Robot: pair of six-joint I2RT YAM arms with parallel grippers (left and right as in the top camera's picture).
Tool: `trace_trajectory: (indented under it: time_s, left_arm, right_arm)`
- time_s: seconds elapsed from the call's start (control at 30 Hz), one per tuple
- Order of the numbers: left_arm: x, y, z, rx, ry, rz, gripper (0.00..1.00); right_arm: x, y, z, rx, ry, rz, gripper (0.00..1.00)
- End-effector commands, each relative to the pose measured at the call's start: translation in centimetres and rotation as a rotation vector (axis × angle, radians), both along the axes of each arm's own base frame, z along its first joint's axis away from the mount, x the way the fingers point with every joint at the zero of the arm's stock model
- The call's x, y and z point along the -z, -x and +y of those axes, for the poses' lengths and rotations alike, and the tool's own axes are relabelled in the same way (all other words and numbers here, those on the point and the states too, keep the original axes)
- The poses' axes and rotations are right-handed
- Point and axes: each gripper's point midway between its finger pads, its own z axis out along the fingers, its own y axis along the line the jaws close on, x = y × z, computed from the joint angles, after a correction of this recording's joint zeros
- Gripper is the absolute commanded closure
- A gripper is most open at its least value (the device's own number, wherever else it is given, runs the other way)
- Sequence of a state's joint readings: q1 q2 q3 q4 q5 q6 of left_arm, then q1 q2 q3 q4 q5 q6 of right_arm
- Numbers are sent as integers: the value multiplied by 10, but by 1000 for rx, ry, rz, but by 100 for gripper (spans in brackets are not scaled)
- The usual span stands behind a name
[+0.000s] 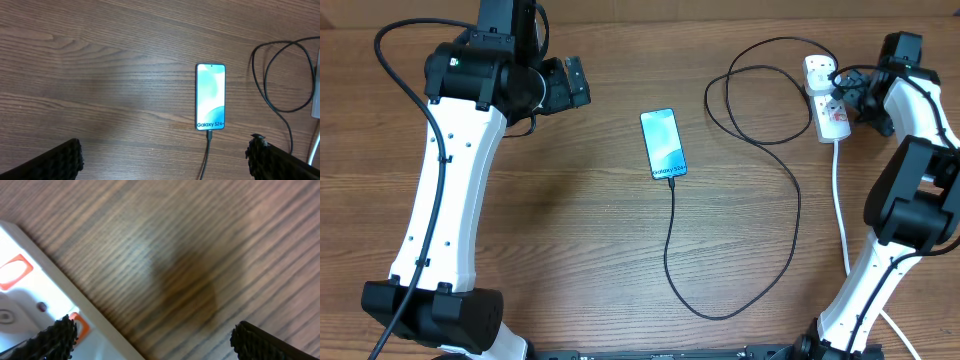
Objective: Plug charger to phone and switch on socket
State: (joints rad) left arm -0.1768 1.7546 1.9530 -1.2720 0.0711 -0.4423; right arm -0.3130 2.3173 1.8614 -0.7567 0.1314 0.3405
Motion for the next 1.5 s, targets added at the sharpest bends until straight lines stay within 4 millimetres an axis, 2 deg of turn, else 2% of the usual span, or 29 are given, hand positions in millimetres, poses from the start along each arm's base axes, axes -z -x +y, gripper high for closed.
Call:
trace_trajectory:
  time_s: [0.0,0.33,0.67,0.87,1.0,1.1,1.23,1.47]
  left_arm:
    - [-3,0,-4,1,13,-4,0]
    - [-2,1,-4,1,13,-3,0]
    - [-2,1,-4,2,12,-3,0]
    - [-2,1,-4,2,12,-3,0]
    - [-3,0,-4,2,13,-4,0]
    - [-3,0,-4,2,13,-4,0]
    - [-2,2,-4,4,10,1,0]
    - [-3,0,-4,4,11,-7,0]
  right_arm:
    - [-10,-11,8,-17,4,-34,0]
    - [-7,-7,11,-21,-5,-12,0]
    - [-4,-9,29,-93,-91,-19,0]
    - [-4,-9,30,-99,-94,-18,0]
    - [-5,-14,40,-125,-145,-42,0]
    - [-5,-12,32,-101,-113,-36,0]
    - [-12,-8,10,-2,-82,-39,0]
    - [-27,-6,-7,31,-105,-54,0]
